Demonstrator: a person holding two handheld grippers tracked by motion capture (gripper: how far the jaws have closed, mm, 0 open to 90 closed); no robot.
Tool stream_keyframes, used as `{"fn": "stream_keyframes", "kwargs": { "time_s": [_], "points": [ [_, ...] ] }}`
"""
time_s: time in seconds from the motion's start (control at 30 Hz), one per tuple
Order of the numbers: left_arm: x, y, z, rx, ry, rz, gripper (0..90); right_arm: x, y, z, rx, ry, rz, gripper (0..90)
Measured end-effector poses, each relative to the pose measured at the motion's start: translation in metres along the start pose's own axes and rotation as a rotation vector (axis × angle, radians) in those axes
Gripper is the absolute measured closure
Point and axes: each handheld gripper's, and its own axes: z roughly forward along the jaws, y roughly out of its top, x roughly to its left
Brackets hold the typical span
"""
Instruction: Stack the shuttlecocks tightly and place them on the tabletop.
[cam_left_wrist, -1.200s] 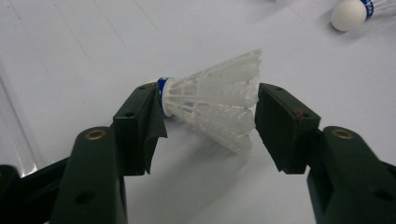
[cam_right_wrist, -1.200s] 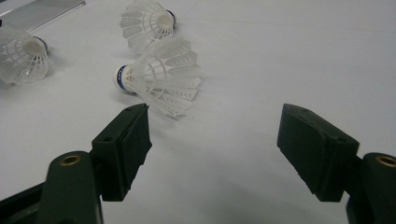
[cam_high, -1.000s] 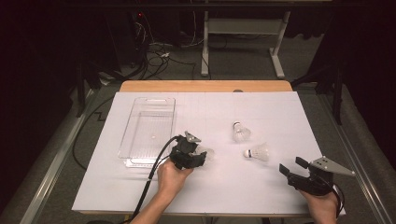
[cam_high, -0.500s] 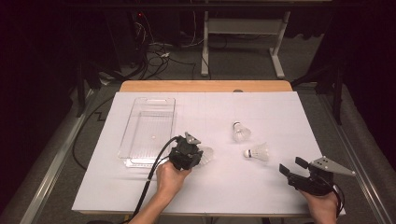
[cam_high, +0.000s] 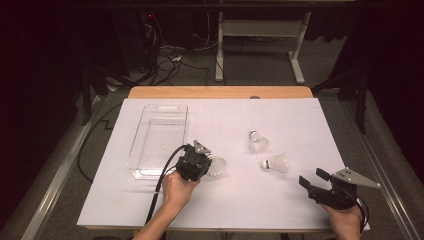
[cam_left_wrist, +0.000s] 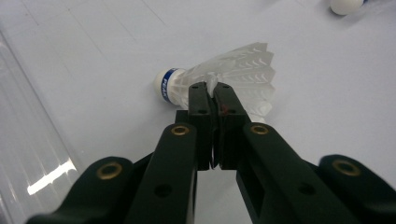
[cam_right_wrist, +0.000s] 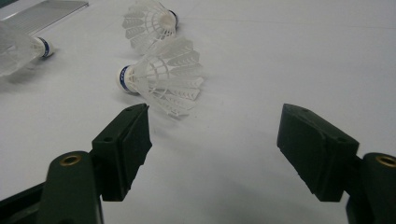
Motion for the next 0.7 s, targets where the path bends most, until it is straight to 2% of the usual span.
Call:
{"fn": "stream_keyframes", "kwargs": {
  "time_s": [0.07,0.17,0.4,0.5,0.7],
  "points": [
    [0.002,0.001,-0.002,-0.005,-0.009,-0.004,87.8,0.0,0.0,0.0,0.0,0.0,0.0,26.1],
    [0.006,0.002,-0.007,-0.019,-0.06,-0.031,88.0,0.0,0.0,0.0,0.001,0.0,-0.001,26.1],
    [0.011,0.005,-0.015,-0.034,-0.085,-0.041,88.3,0.0,0.0,0.001,0.004,0.0,-0.004,26.0],
    [0.015,0.01,-0.02,-0.046,-0.11,-0.047,88.3,0.0,0.0,0.001,0.002,0.0,-0.003,25.9],
    [0.017,0.018,-0.024,-0.04,-0.117,-0.031,88.3,0.0,0.0,0.001,0.002,0.0,-0.002,25.9]
  ]
}}
